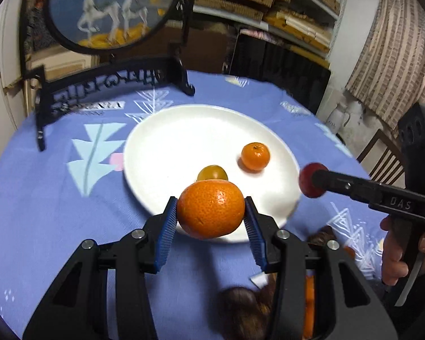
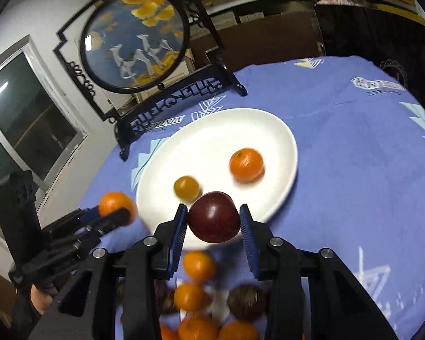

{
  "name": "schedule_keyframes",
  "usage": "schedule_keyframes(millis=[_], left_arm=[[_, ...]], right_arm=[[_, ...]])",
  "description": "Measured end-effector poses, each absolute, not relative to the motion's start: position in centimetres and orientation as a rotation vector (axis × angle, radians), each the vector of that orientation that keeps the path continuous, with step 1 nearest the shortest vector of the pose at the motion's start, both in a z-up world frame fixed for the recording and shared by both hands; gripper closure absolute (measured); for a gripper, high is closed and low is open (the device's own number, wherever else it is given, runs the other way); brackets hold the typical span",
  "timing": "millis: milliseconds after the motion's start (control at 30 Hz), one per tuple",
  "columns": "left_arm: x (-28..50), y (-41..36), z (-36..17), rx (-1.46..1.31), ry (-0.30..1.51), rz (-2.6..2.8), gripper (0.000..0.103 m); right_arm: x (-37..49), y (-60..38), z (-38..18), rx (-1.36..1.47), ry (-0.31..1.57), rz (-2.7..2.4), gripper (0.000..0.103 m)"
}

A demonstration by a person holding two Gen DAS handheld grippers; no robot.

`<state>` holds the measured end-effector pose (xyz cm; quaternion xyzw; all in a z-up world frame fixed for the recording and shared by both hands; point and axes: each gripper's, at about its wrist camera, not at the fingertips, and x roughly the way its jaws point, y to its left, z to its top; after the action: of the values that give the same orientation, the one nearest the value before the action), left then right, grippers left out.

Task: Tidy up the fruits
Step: 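Lower the tangerine and plum onto the white plate and open both grippers, then grasp the red tomato with the left gripper while the right gripper grasps a plum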

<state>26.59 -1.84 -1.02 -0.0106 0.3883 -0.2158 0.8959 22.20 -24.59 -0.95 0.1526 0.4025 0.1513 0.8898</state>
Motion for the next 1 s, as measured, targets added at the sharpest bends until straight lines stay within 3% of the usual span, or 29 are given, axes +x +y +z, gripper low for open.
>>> schedule_keyframes(millis=[33, 67, 100, 167, 200, 433, 667, 733, 767, 867, 1000], left_arm=[[27.4, -2.3, -1.5, -0.014, 0.823, -0.446, 0.057], [27.7, -2.4, -1.7, -0.013, 0.828, -0.443, 0.050], [27.8, -2.4, -1.8, -0.016, 0.827, -0.438, 0.046], [27.1, -1.9, -1.6, -0.021, 0.800, -0.432, 0.032], [26.6, -1.8, -1.4, -0.014, 0.789, -0.425, 0.031], [17.9, 0.1, -0.7, 0.091, 0.746, -0.493, 0.029], [11.5, 0.8, -3.3, 0.222, 0.786, -0.510, 0.028], [11.2, 0.3, -4.3, 0.239, 0.808, -0.499, 0.032], [11.3, 0.1, -4.6, 0.234, 0.828, -0.512, 0.042], [11.4, -1.3, -5.7, 0.257, 0.858, -0.541, 0.054], [11.4, -2.3, -6.7, 0.285, 0.878, -0.553, 0.060]], right_arm=[[23.0, -24.5, -1.1, 0.317, 0.834, 0.312, 0.060], [23.2, -24.6, -1.1, 0.320, 0.827, 0.307, 0.048], [23.2, -24.7, -1.0, 0.326, 0.816, 0.297, 0.044], [22.5, -25.1, -0.7, 0.334, 0.786, 0.296, 0.043], [22.0, -25.1, -0.7, 0.327, 0.784, 0.296, 0.043], [14.6, -27.2, -0.8, 0.309, 0.731, 0.274, 0.043], [7.9, -28.7, -2.3, 0.250, 0.709, 0.190, 0.043], [7.0, -28.8, -2.4, 0.260, 0.711, 0.196, 0.043], [6.5, -28.8, -2.5, 0.262, 0.711, 0.198, 0.043], [5.6, -28.6, -2.7, 0.255, 0.718, 0.197, 0.043], [4.8, -28.6, -3.1, 0.239, 0.727, 0.186, 0.043]])
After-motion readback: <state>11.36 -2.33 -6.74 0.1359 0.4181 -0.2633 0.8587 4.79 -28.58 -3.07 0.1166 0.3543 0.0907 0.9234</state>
